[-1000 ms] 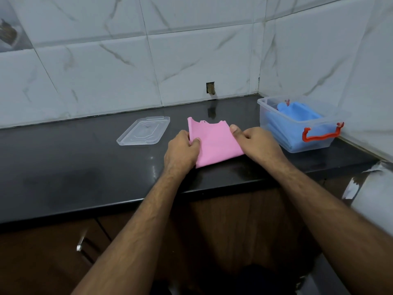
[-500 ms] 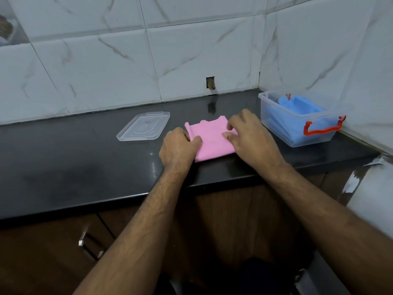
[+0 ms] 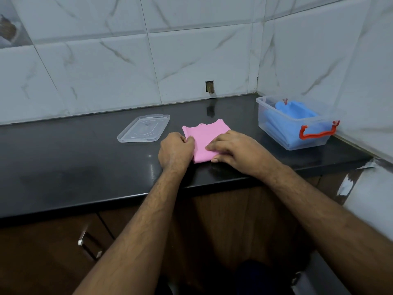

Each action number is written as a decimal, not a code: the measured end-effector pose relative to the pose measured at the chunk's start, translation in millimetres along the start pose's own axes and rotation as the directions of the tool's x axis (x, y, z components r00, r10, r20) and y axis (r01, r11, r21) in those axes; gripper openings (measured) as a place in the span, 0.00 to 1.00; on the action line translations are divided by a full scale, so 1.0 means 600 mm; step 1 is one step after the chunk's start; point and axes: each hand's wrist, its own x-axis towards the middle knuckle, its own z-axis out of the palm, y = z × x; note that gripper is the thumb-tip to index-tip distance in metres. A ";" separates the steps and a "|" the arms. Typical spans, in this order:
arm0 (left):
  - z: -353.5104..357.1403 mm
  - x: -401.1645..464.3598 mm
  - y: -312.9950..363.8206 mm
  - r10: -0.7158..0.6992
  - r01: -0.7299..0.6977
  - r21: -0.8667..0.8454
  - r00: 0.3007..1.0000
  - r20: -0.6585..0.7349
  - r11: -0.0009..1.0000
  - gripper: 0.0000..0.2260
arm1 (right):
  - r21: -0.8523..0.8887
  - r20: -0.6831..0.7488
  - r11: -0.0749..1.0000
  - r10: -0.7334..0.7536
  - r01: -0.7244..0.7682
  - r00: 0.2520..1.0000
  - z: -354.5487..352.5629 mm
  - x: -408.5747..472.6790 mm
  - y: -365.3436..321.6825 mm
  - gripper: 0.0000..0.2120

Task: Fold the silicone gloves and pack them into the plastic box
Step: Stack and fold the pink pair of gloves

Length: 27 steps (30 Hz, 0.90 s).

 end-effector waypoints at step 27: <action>-0.087 -0.199 0.011 0.011 0.490 -0.746 0.833 0.554 0.451 0.24 | 0.171 -0.036 0.917 0.372 -0.361 0.927 -0.063 -0.092 -0.108 0.08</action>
